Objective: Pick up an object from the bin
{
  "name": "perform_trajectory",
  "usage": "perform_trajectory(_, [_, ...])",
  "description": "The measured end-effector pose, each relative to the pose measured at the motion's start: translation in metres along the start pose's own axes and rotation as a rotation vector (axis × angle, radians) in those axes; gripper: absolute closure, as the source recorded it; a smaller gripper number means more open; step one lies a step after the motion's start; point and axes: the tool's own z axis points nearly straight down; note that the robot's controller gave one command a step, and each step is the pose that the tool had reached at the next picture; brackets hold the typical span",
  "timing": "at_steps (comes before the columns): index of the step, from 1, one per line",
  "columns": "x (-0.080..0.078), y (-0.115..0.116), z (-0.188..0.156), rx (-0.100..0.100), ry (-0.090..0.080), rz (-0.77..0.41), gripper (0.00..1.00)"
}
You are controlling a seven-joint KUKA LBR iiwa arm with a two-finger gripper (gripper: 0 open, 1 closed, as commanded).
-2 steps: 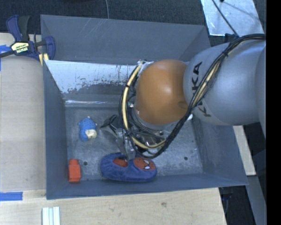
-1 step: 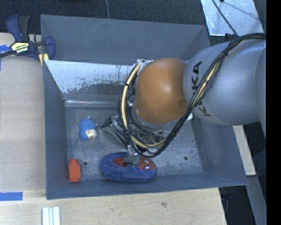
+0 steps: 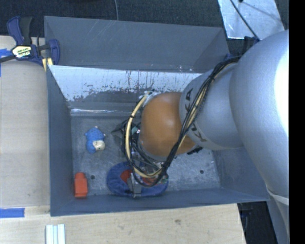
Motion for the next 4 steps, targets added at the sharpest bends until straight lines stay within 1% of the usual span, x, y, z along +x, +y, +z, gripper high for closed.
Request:
perform_trajectory(1, [-0.003, 0.000, -0.003, -0.001, -0.010, 0.002, 1.00])
perform_trajectory(2, [-0.006, -0.021, -0.114, 0.001, -0.005, 0.028, 1.00])
perform_trajectory(3, [-0.004, -0.053, -0.236, 0.002, -0.002, -0.452, 1.00])
perform_trajectory(4, [-0.020, -0.058, -0.222, 0.000, -0.002, -0.809, 1.00])
